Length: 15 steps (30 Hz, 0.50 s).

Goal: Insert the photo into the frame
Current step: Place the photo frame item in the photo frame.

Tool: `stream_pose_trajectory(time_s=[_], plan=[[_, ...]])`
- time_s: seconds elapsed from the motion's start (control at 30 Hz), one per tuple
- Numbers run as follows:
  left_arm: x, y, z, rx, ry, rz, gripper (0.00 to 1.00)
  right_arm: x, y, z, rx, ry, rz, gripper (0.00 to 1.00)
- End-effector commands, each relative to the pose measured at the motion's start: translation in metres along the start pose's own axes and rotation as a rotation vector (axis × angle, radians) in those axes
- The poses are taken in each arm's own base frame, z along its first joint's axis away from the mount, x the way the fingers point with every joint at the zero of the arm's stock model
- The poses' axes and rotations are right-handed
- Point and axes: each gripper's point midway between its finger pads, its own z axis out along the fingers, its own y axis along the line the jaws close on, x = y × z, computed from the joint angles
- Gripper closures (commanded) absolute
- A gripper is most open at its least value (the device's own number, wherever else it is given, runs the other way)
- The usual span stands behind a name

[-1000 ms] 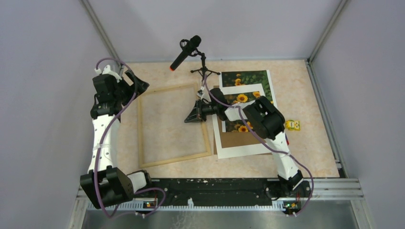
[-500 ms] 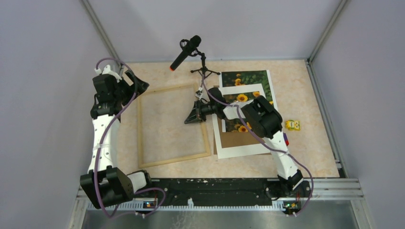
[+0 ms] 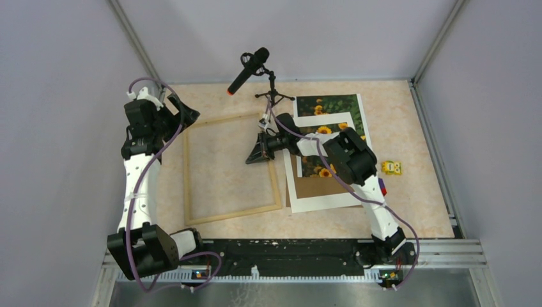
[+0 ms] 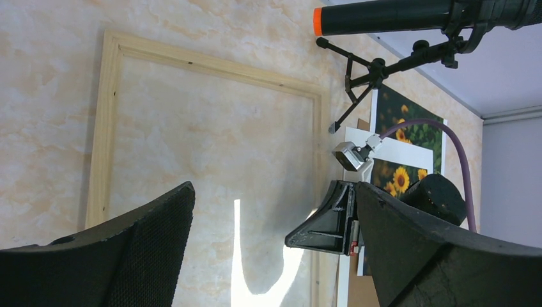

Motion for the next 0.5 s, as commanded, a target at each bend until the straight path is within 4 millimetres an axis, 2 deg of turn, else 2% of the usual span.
stream_pose_trajectory(time_s=[0.0,0.4,0.47], plan=[[-0.009,-0.007,-0.003,0.025,-0.048,0.037,0.01,-0.011,0.005,0.001,-0.021,0.001,-0.051,1.0],[-0.004,-0.006,-0.001,0.033,-0.036,0.027,0.02,-0.014,-0.008,0.002,0.036,-0.02,-0.059,1.0],[-0.003,-0.007,-0.001,0.036,-0.035,0.026,0.02,-0.015,-0.009,0.001,0.054,-0.025,-0.06,0.94]])
